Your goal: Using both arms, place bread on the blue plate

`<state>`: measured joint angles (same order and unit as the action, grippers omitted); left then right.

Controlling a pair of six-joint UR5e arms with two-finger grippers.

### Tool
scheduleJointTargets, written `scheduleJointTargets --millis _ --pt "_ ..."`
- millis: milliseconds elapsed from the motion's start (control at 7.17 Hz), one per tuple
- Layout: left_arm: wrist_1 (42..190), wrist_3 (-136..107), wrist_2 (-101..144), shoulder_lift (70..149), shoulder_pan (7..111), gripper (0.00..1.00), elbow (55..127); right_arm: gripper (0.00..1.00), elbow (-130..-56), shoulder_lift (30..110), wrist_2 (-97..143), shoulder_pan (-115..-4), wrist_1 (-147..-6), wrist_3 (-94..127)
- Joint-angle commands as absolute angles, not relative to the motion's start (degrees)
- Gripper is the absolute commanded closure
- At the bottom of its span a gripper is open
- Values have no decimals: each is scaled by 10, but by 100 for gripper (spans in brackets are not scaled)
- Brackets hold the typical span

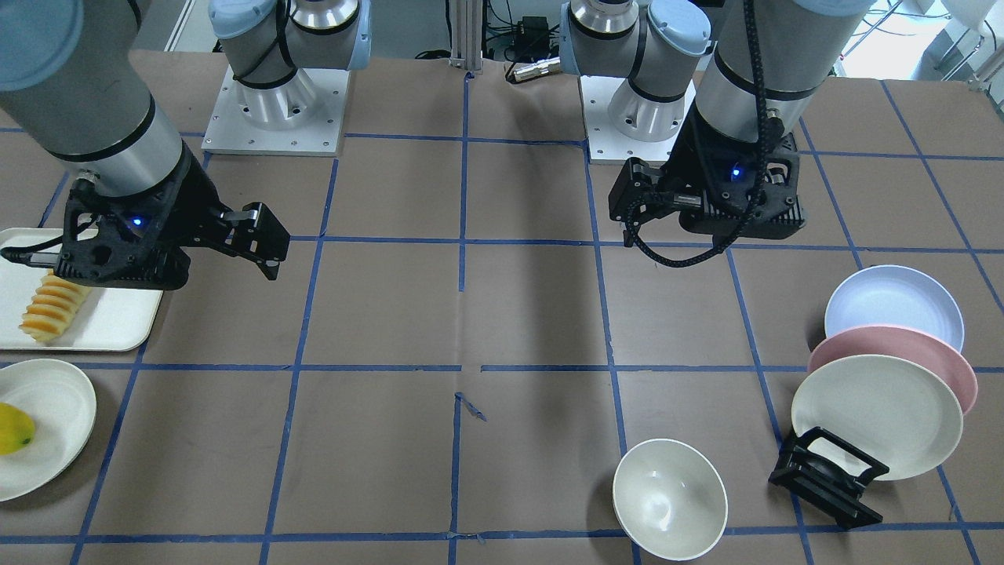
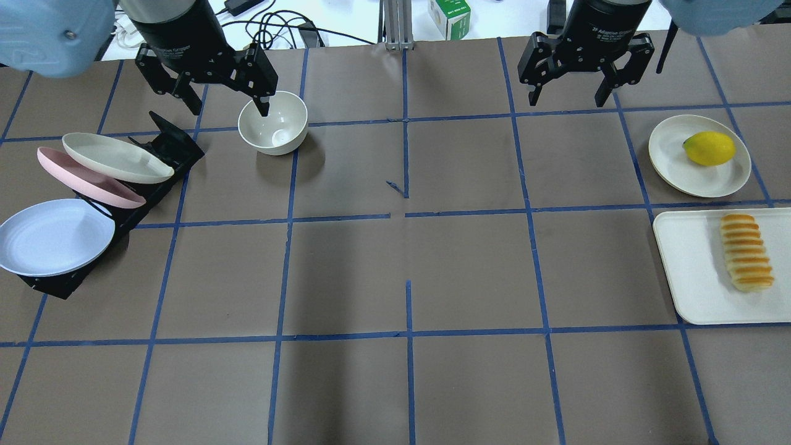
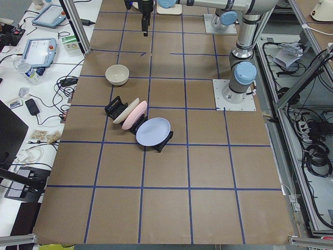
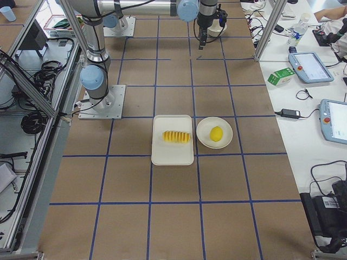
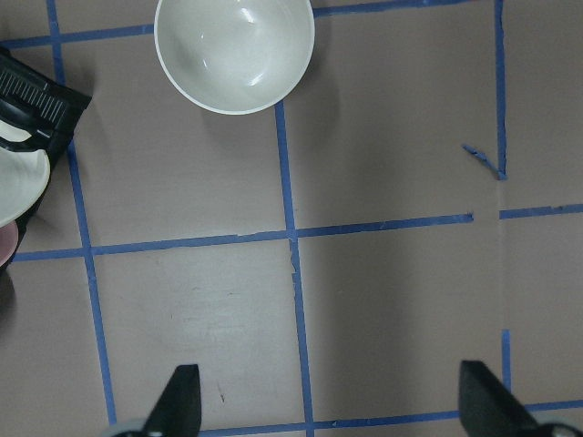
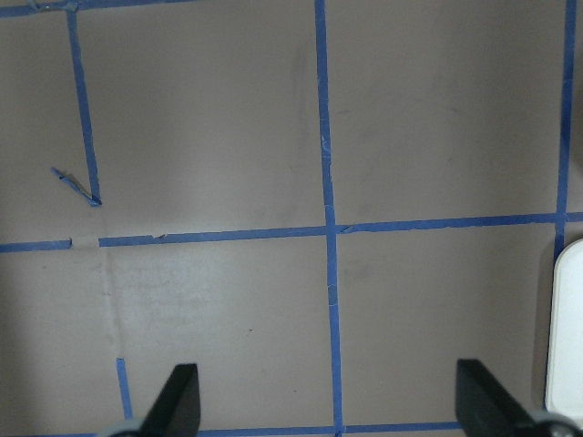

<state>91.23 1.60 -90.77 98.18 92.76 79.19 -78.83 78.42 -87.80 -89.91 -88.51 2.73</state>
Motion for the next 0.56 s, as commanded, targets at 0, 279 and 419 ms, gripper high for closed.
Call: scheduleJointTargets --millis 0,279,419 --pt "912 17 -908 981 926 0 792 0 -789 783 -879 -899 -885 26" --pt "911 14 -907 993 930 0 791 0 -789 786 -879 -899 -885 26" --pt "912 14 -908 988 931 0 792 0 -788 784 -878 -899 -887 27"
